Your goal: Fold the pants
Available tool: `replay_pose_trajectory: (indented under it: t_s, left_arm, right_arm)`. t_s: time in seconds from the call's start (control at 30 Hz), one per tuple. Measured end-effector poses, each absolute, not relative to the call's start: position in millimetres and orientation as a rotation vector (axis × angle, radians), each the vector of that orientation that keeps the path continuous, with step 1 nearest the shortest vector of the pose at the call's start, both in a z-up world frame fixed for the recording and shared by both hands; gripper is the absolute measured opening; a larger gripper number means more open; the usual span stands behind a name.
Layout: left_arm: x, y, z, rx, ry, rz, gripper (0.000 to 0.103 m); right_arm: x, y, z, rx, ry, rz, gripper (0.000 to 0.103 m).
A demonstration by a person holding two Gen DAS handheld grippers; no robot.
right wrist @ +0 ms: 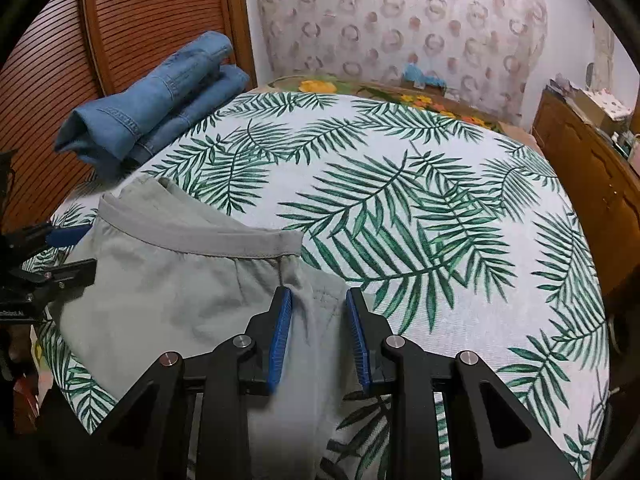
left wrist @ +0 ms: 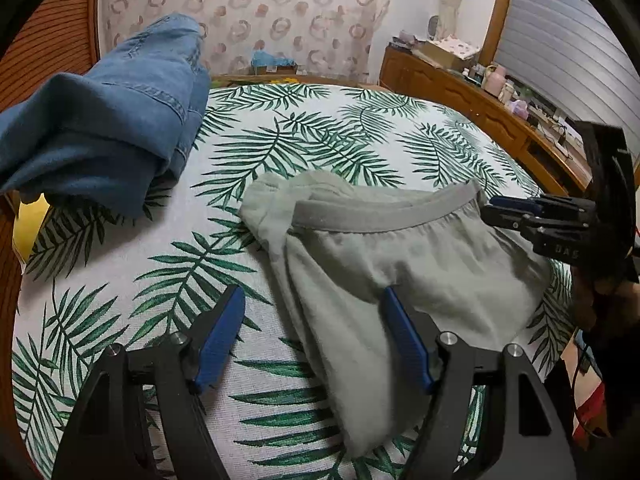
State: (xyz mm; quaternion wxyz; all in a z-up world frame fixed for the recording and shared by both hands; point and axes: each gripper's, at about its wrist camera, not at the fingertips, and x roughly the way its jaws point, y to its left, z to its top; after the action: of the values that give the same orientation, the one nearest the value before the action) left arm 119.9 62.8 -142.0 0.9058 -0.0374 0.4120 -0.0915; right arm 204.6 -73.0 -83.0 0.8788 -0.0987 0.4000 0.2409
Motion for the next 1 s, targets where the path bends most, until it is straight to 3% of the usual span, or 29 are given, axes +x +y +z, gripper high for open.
replay_pose_trajectory:
  t_s: [0.73, 0.8, 0.83, 0.9, 0.97, 1.0]
  left_arm:
    - [122.6, 73.5, -127.7, -0.143, 0.845, -0.224, 0.073]
    - [125.3, 72.1, -123.0, -0.137, 0.829, -0.244, 0.066]
    - [128.0, 70.8, -120.1, -0.134, 0.819, -0.254, 0.057]
    - [133.0, 69.0, -117.6, -0.130, 0.811, -0.260, 0.051]
    - [139.2, 67.0, -116.4, -0.129, 0.803, -0.275, 0.035]
    - [141.6, 66.7, -116.3, -0.127, 0.800, -0.274, 0.033]
  right_arm:
    - [199.8, -76.9, -83.6, -0.201, 0.805, 0.512, 0.036]
    - [199.8, -76.9, -83.7, -0.200, 0.806, 0.512, 0.036]
    - [199.7, -76.9, -83.7, -0.201, 0.805, 0.511, 0.036]
    - [199.6, -76.6, -83.8, -0.202, 0.805, 0.511, 0.036]
    - [199.5, -76.8, -83.7, -0.203, 0.805, 0.511, 0.036]
    - [199.5, -76.9, -83.7, -0.203, 0.805, 0.511, 0.036]
